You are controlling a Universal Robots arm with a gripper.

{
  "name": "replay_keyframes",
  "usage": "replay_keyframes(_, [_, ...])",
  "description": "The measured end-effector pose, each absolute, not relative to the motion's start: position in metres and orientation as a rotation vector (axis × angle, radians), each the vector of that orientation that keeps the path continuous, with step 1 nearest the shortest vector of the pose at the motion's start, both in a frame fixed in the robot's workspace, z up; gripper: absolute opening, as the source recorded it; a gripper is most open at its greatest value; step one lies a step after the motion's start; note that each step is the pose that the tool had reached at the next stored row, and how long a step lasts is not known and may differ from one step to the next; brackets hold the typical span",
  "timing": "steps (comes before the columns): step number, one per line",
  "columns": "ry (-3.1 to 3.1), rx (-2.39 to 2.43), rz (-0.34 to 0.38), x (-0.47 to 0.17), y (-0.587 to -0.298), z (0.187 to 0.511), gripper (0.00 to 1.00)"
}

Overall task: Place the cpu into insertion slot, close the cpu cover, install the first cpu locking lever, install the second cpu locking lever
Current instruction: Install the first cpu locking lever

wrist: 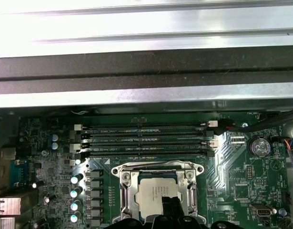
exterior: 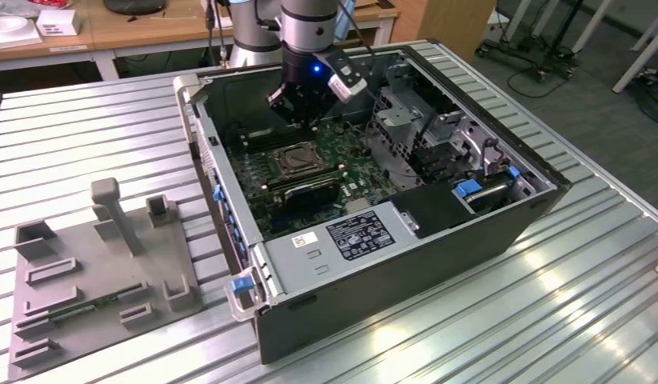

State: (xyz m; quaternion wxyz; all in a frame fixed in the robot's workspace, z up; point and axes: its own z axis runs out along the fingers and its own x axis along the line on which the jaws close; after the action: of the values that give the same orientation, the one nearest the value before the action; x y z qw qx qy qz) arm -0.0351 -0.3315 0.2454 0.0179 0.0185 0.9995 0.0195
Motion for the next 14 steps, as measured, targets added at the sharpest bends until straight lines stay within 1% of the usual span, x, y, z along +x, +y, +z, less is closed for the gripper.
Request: replay_keyframes(14, [3.105, 0.057, 0.061, -0.0351, -0.3315, 0.2485, 0.10])
